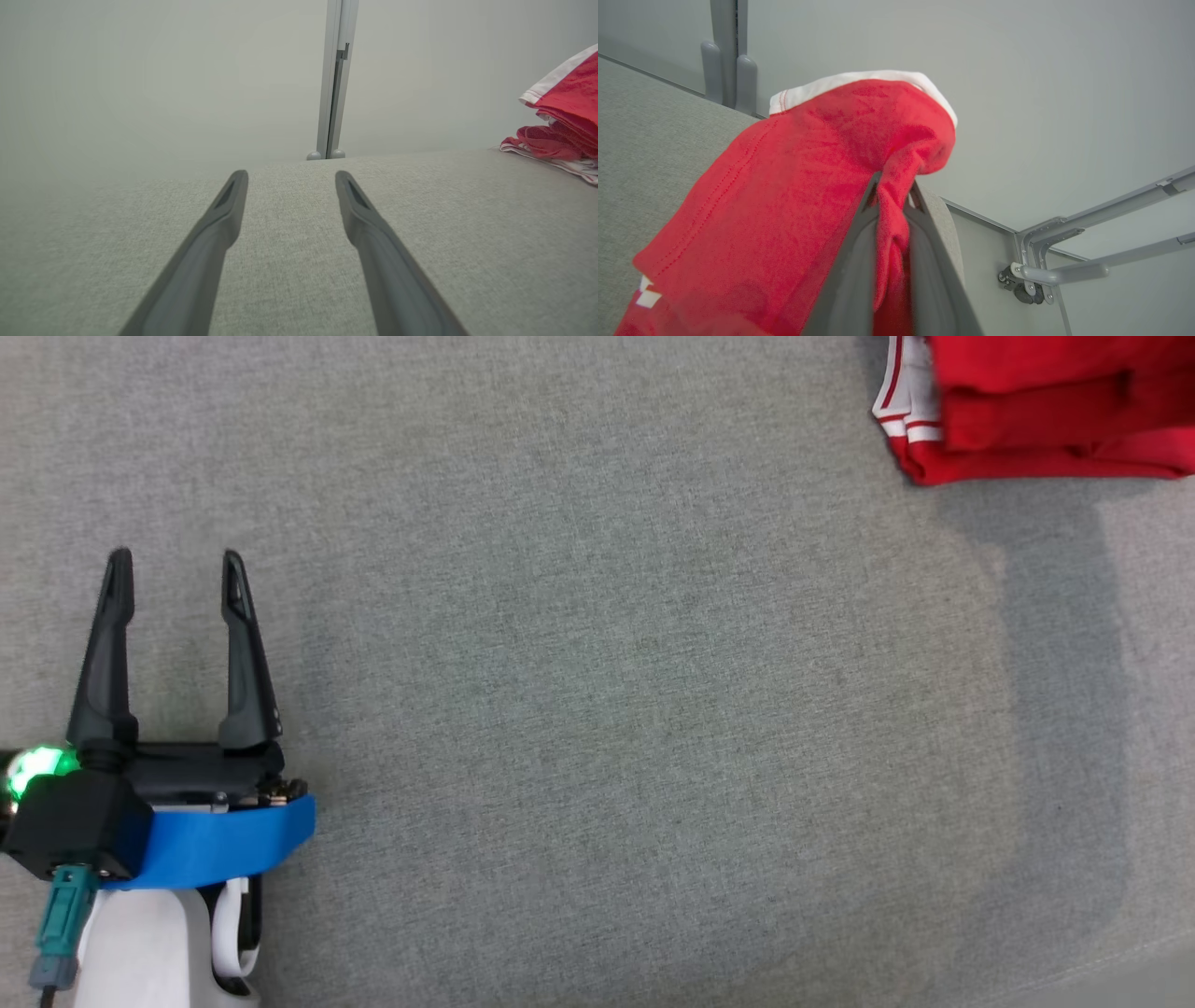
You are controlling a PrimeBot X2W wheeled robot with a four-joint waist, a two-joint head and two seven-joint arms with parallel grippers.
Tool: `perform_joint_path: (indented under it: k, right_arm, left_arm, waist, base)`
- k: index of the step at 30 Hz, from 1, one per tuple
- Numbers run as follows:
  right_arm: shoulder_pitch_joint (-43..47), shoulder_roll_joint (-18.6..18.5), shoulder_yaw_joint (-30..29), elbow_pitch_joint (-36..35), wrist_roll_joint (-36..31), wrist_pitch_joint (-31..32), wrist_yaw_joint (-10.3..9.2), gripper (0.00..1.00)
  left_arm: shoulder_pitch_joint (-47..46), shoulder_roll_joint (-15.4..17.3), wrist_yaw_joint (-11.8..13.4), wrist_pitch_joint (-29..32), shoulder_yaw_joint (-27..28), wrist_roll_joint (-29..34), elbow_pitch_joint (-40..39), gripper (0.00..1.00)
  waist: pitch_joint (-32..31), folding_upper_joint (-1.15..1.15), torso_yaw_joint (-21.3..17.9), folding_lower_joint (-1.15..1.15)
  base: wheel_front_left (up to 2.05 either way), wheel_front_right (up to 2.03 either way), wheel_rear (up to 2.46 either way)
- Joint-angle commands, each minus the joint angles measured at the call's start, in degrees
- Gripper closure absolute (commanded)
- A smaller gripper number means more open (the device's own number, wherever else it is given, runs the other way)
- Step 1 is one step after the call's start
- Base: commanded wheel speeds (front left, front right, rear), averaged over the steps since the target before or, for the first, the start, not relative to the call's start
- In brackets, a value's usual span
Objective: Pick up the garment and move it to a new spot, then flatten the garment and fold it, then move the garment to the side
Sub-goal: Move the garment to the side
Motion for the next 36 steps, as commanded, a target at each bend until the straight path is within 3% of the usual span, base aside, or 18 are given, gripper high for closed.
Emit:
perform_joint_path:
  k: [1,5,8,9,10,11,12,20,27,30,36]
  right_arm:
    - [-1.3,-1.0,0.1,0.6,0.6,0.5,0.01,1.00]
    - [-3.6,-3.0,0.8,4.2,0.8,1.9,0.01,1.00]
    - [-4.3,-1.5,1.8,7.6,-0.2,2.2,0.01,1.00]
    - [-4.5,-0.5,1.8,8.9,0.3,2.4,0.01,0.80]
    - [-4.5,-0.5,1.8,8.9,0.3,2.4,0.01,0.80]
    - [-5.3,0.8,1.4,11.6,0.2,2.0,0.01,0.25]
    - [-6.0,1.0,0.8,13.5,-0.2,1.2,0.00,0.00]
    - [-9.6,3.7,-1.4,25.5,-7.5,-4.2,0.01,0.00]
    - [-7.9,7.4,-5.8,27.3,-10.5,-10.8,0.01,0.00]
    - [-5.3,9.3,-8.2,23.4,-10.1,-11.4,0.01,0.00]
    - [7.8,14.4,-15.1,6.2,-11.0,-11.5,0.01,0.00]
  left_arm:
    - [-1.3,0.5,-0.1,-0.1,-0.3,0.5,-0.7,0.00]
    - [-2.2,0.9,-0.3,-0.1,-0.6,0.5,-2.1,0.00]
    - [-2.4,1.0,-0.3,-0.1,-0.6,0.4,-2.4,0.00]
    - [-2.4,1.0,-0.2,-0.1,-0.7,0.4,-2.5,0.00]
    - [-2.4,1.0,-0.2,-0.1,-0.7,0.4,-2.5,0.00]
    - [-2.5,0.9,-0.2,-0.1,-0.8,0.3,-2.3,0.00]
    - [-2.6,0.9,-0.2,-0.1,-0.9,0.3,-2.2,0.00]
    - [-2.5,0.3,0.4,-0.1,-0.5,-0.3,-1.8,0.00]
    - [0.7,-0.4,1.1,-0.1,0.8,-1.4,-0.5,0.00]
    - [2.6,-0.8,1.5,-0.1,1.6,-1.8,0.2,0.00]
    - [7.0,-1.7,1.8,-0.1,3.3,-2.9,2.2,0.00]
  waist:
    - [0.5,-0.02,0.0,0.00]
    - [2.0,-0.02,0.3,0.00]
    - [2.7,-0.02,0.9,0.00]
    - [2.9,-0.02,1.1,0.00]
    - [2.9,-0.02,1.1,0.00]
    - [3.2,-0.02,1.6,0.00]
    - [3.3,-0.02,1.9,0.00]
    - [1.9,-0.02,3.6,0.00]
    - [-3.8,-0.02,4.1,0.00]
    - [-6.8,-0.02,4.6,0.00]
    - [-12.8,-0.02,6.1,0.00]
  base:
    - [0.00,0.00,0.00]
    - [0.00,0.00,0.00]
    - [0.00,0.00,0.00]
    - [0.00,0.00,0.00]
    - [0.00,0.00,0.00]
    - [0.00,0.00,0.00]
    - [0.00,0.00,0.00]
    - [0.00,0.00,0.00]
    - [0.00,0.00,0.00]
    - [0.00,0.00,0.00]
    - [0.00,0.00,0.00]
